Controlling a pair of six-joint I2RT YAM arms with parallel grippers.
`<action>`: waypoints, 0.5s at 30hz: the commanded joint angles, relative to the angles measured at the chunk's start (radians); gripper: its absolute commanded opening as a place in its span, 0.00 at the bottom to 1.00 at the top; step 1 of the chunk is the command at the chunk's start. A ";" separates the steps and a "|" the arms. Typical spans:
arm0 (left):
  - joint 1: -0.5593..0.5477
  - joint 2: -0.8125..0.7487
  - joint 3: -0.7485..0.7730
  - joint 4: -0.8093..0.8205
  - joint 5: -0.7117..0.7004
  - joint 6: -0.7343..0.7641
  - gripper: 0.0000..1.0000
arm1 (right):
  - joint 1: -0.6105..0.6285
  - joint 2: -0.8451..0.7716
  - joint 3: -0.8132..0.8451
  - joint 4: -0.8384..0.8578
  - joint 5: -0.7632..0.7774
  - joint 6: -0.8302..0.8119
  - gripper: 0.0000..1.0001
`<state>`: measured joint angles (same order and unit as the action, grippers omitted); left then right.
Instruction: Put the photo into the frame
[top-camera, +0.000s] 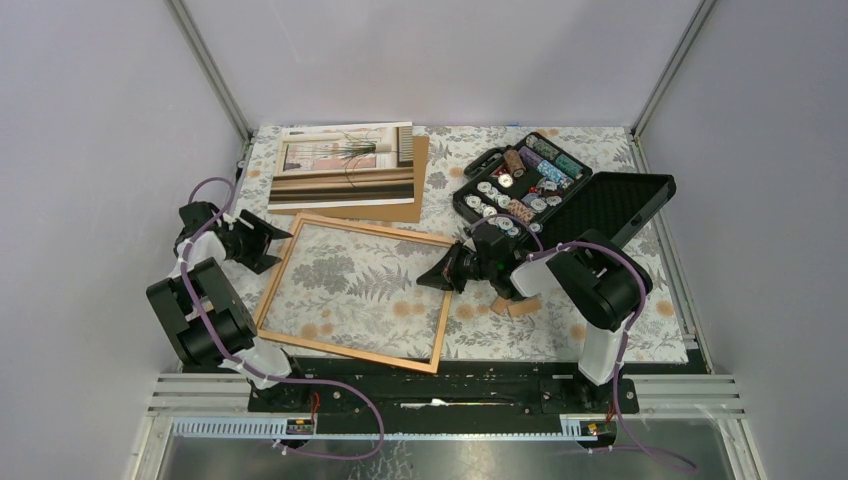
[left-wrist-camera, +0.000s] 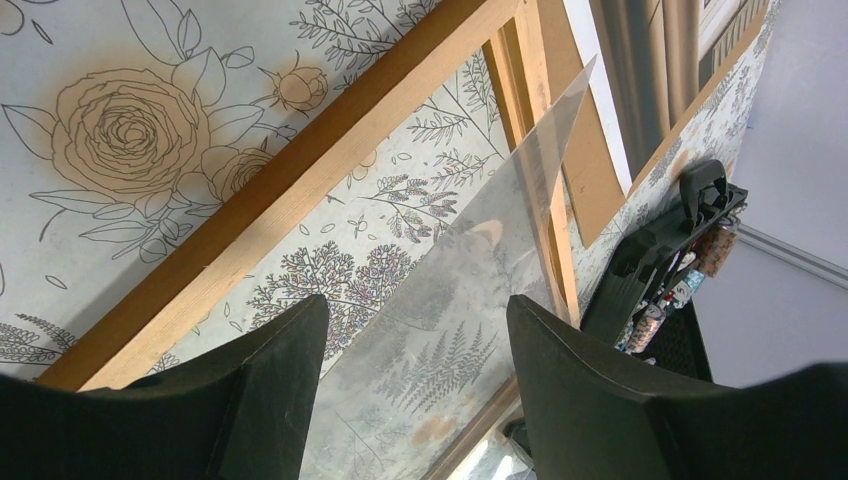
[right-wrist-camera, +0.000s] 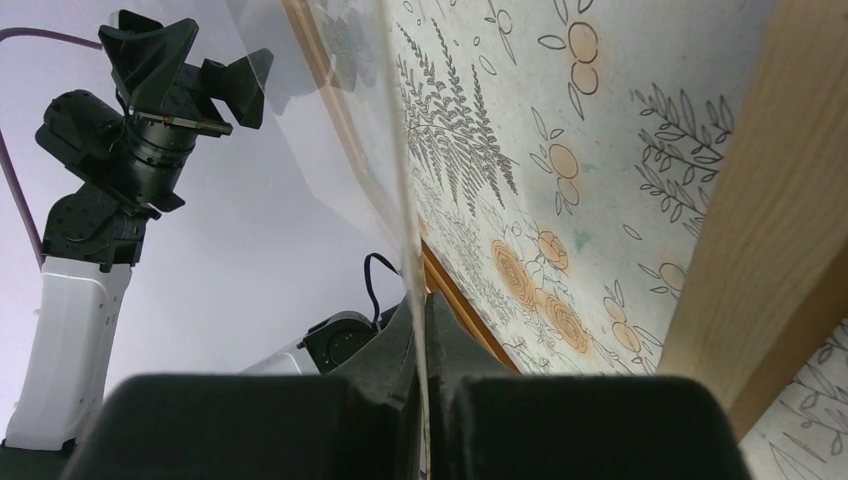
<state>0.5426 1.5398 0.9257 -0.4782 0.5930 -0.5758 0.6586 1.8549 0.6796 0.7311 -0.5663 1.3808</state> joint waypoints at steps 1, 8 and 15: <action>-0.001 0.008 0.021 0.024 -0.005 -0.002 0.70 | 0.006 0.004 0.024 0.007 0.045 -0.026 0.00; 0.000 0.027 0.023 0.039 -0.015 -0.001 0.70 | 0.004 0.025 0.046 -0.012 0.054 -0.057 0.00; 0.000 0.044 0.020 0.047 -0.023 0.003 0.70 | -0.002 0.037 0.060 -0.024 0.063 -0.090 0.00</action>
<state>0.5426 1.5791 0.9257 -0.4667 0.5747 -0.5758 0.6590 1.8843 0.7006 0.7097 -0.5564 1.3209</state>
